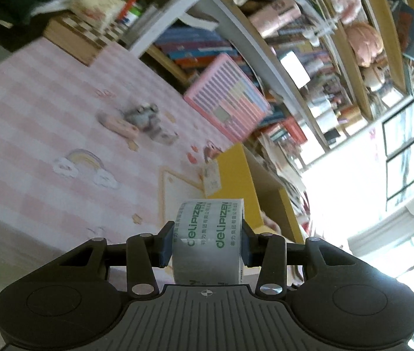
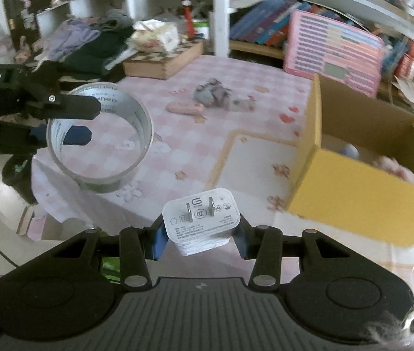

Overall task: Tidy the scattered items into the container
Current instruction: 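Carry the tape roll and charger over the yellow box with both tools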

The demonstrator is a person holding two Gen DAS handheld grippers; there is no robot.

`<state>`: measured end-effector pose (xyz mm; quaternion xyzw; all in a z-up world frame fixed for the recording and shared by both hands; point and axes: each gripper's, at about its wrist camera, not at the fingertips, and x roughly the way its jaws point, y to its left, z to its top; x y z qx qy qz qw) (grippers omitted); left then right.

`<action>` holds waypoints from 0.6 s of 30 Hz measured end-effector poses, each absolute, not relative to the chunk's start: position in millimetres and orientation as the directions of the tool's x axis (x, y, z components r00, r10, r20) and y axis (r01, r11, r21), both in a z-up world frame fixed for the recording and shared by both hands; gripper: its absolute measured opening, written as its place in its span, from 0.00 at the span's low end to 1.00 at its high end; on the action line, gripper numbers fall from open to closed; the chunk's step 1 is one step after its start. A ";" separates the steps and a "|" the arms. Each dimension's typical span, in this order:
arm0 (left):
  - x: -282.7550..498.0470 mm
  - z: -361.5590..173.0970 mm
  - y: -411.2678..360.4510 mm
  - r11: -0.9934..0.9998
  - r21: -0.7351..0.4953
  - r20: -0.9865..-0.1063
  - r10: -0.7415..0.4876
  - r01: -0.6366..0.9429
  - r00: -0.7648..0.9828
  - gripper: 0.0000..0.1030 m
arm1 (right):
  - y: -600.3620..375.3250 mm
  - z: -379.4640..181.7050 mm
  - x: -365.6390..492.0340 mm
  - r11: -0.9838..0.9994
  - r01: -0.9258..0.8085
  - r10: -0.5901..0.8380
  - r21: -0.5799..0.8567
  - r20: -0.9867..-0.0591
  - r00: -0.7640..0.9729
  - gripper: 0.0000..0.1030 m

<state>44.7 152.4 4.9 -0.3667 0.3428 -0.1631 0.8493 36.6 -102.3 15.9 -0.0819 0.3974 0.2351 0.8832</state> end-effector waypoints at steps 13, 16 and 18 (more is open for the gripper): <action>71.4 4.1 82.1 0.644 -0.739 -0.441 -0.686 0.200 0.578 0.41 | -167.2 18.7 12.6 0.968 -0.248 0.192 0.037 -0.748 0.635 0.42; 76.8 3.9 66.7 0.634 -0.739 -0.438 -0.709 0.229 0.553 0.41 | -182.1 18.5 11.0 0.977 -0.208 0.166 0.039 -0.748 0.642 0.42; 80.5 4.8 56.9 0.627 -0.739 -0.431 -0.722 0.248 0.541 0.41 | -191.1 19.0 11.5 0.981 -0.188 0.151 0.035 -0.747 0.648 0.42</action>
